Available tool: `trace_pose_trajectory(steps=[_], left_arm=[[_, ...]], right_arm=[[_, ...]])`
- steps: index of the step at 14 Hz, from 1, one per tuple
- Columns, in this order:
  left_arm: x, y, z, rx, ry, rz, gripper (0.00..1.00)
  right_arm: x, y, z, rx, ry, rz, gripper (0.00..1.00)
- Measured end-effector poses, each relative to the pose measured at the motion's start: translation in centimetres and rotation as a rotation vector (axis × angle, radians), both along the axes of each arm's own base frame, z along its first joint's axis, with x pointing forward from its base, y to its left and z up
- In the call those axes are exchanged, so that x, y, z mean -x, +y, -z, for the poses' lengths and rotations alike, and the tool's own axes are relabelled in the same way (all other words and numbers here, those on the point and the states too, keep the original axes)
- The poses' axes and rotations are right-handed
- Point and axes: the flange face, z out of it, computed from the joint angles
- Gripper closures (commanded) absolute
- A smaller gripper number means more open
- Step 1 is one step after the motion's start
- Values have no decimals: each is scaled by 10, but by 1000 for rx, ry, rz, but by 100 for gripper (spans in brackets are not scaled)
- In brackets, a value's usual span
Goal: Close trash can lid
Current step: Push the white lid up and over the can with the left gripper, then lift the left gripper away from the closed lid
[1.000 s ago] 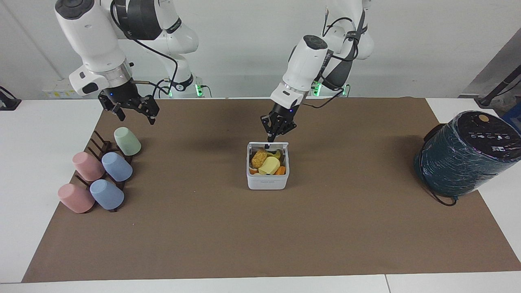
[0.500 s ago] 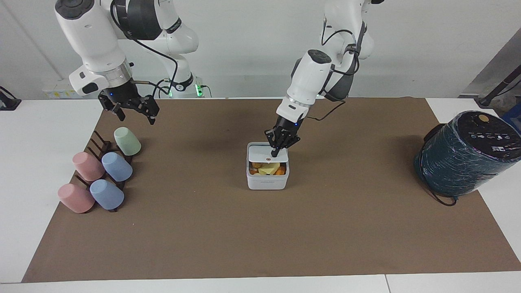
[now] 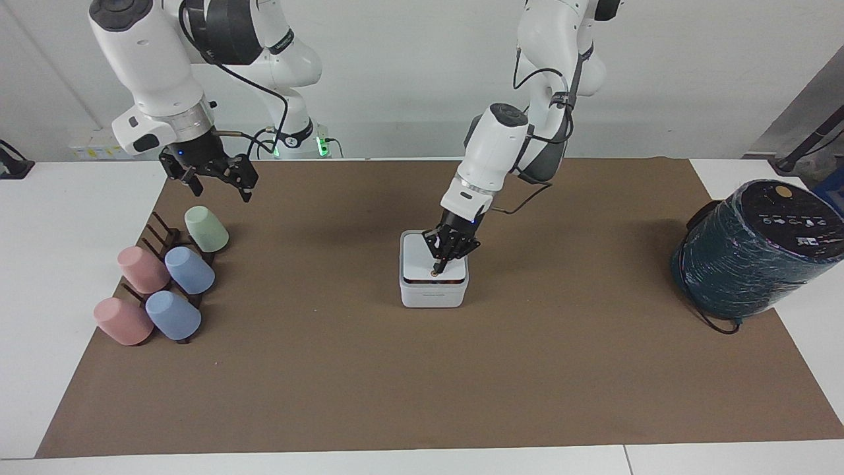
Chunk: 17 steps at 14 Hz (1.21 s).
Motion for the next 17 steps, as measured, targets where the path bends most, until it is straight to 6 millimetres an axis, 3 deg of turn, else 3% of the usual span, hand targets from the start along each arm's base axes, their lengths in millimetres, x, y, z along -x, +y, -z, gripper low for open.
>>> trace_pose_trajectory(steps=[3,6,7,8,11,13,15,17], left_arm=[[-8,0,15,0,-15,-4,100],[-13,-3,17,6,-43,3,99],[-13,-3,17,5,-46,10,57],[-14,-4,16,4,-48,14,4],[-20,-12,2,-18,4,42,0],[-30,-10,-32,-61,78,71,0],[-45,10,-75,-116,124,85,0],[-56,39,-102,-166,166,126,0]], right_arm=[[0,0,0,0,0,0,0],[0,0,0,0,0,0,0],[0,0,0,0,0,0,0],[0,0,0,0,0,0,0],[0,0,0,0,0,0,0],[0,0,0,0,0,0,0],[0,0,0,0,0,0,0],[0,0,0,0,0,0,0]])
